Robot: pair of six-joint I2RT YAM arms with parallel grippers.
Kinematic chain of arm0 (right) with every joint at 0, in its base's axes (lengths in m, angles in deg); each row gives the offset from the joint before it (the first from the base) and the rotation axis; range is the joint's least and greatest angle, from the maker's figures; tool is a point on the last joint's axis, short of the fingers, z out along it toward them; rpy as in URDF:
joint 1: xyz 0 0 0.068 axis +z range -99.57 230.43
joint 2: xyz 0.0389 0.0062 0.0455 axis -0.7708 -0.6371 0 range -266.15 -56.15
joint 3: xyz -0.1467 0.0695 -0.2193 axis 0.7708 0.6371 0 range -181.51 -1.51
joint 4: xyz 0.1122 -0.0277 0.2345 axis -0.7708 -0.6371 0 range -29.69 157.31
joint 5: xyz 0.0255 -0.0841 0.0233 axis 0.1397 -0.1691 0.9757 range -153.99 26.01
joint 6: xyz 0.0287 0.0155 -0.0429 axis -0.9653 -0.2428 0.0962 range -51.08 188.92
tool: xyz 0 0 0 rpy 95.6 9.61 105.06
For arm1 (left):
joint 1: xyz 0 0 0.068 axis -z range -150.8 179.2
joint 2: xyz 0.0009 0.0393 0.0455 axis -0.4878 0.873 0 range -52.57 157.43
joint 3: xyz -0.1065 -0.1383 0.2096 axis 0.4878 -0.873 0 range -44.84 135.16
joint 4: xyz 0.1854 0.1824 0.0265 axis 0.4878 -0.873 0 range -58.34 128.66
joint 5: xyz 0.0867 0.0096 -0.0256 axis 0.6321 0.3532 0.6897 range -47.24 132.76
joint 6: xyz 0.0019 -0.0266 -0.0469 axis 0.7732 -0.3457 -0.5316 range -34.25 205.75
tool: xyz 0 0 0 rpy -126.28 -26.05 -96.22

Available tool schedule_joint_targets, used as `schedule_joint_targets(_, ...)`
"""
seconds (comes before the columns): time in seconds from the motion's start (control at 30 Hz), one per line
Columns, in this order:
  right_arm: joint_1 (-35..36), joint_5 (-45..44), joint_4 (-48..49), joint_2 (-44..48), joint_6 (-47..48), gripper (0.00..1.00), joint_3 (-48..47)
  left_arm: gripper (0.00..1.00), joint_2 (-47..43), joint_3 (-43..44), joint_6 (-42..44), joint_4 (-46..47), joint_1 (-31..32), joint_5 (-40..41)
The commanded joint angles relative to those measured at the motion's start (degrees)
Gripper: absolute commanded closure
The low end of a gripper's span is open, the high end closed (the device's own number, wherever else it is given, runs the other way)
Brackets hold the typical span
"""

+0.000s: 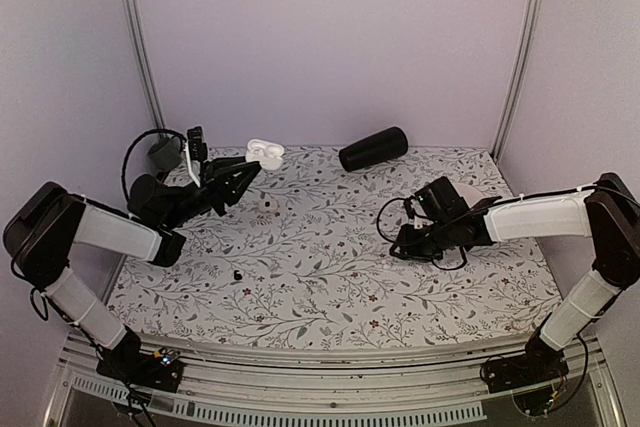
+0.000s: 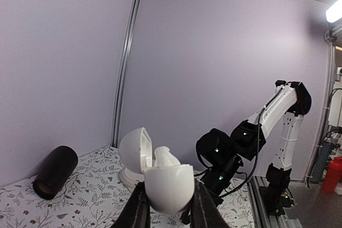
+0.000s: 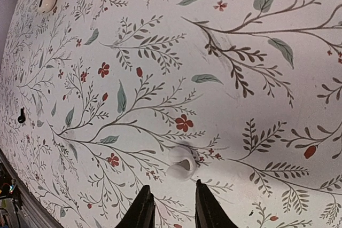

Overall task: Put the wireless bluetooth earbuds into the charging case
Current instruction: Adjust the right earbud at the center of the board.

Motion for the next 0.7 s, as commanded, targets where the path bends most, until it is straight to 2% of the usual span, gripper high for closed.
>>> schedule_joint_targets(0.0,1.0,-2.0,-3.1,0.7,5.6,0.72,-1.9,1.00,1.4,1.6,-0.6,14.5,0.7,-0.3)
schedule_joint_targets(0.13,0.2,0.3,-1.2,-0.3,5.1,0.75,-1.1,1.00,1.8,1.8,-0.9,14.9,0.9,-0.2)
schedule_joint_targets(0.27,-0.7,-1.1,-1.9,-1.9,4.6,0.84,-0.7,1.00,1.6,1.6,-0.9,14.9,1.0,-0.3)
schedule_joint_targets(0.37,-0.7,-2.2,-1.7,-3.3,3.8,0.88,0.1,1.00,1.0,1.4,-0.4,14.3,1.0,-0.3)
schedule_joint_targets(0.67,2.0,-4.2,-0.1,-7.8,3.8,0.92,-1.0,1.00,1.3,1.4,-0.7,14.7,1.0,-0.2)
